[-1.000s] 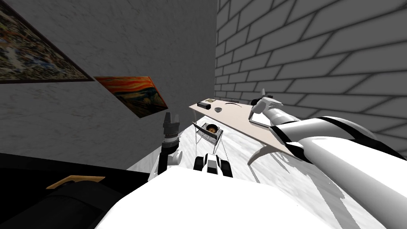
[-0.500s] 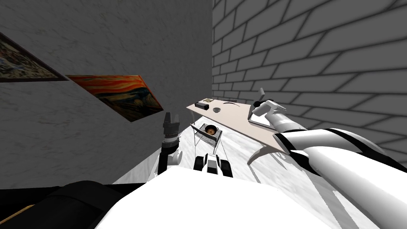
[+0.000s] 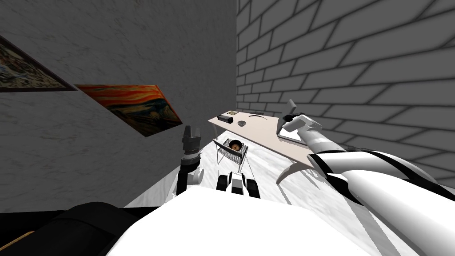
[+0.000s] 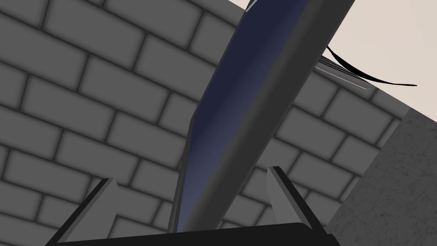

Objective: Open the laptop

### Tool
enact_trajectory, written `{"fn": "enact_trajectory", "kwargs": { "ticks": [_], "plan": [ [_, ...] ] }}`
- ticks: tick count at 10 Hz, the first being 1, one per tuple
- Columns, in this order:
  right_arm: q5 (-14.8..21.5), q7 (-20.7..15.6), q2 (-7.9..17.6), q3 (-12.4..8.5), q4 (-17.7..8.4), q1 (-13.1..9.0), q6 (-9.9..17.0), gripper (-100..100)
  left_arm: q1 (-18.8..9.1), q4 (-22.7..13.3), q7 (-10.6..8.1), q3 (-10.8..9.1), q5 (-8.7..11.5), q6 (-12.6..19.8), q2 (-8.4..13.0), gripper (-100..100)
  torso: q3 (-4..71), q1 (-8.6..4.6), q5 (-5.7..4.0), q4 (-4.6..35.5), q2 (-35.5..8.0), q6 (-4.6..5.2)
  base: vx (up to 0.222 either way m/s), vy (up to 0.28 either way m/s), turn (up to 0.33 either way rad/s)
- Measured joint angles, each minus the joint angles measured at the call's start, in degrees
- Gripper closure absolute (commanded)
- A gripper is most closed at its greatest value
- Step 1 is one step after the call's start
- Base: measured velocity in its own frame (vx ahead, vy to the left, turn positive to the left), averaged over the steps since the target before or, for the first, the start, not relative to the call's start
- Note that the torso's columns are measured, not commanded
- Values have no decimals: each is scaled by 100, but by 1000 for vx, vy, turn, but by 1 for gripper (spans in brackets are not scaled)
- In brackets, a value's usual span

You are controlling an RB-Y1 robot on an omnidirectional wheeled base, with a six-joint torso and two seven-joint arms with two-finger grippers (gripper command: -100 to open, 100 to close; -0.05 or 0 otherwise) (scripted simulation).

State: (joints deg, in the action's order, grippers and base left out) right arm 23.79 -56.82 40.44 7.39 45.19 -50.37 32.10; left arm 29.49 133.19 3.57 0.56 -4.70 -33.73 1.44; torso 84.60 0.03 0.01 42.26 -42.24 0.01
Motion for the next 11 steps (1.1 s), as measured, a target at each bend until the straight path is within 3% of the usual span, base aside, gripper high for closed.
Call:
{"fn": "enact_trajectory", "kwargs": {
  "ticks": [5,6,11],
  "plan": [
    [-22,-19,12,-4,75,24,35,-100,0,0,0,0,0,0,0,0,-4,-12,-3,2,-6,-3,-1,-9,22],
    [-23,-21,13,-4,73,21,36,100,0,0,0,0,0,0,0,0,-4,-6,-2,2,-5,1,0,0,0],
    [-229,473,-102,-273,74,108,-293,100,0,0,0,-1,0,0,1,0,-5,-24,-8,0,-7,15,-31,-68,-65]
  ]
}}
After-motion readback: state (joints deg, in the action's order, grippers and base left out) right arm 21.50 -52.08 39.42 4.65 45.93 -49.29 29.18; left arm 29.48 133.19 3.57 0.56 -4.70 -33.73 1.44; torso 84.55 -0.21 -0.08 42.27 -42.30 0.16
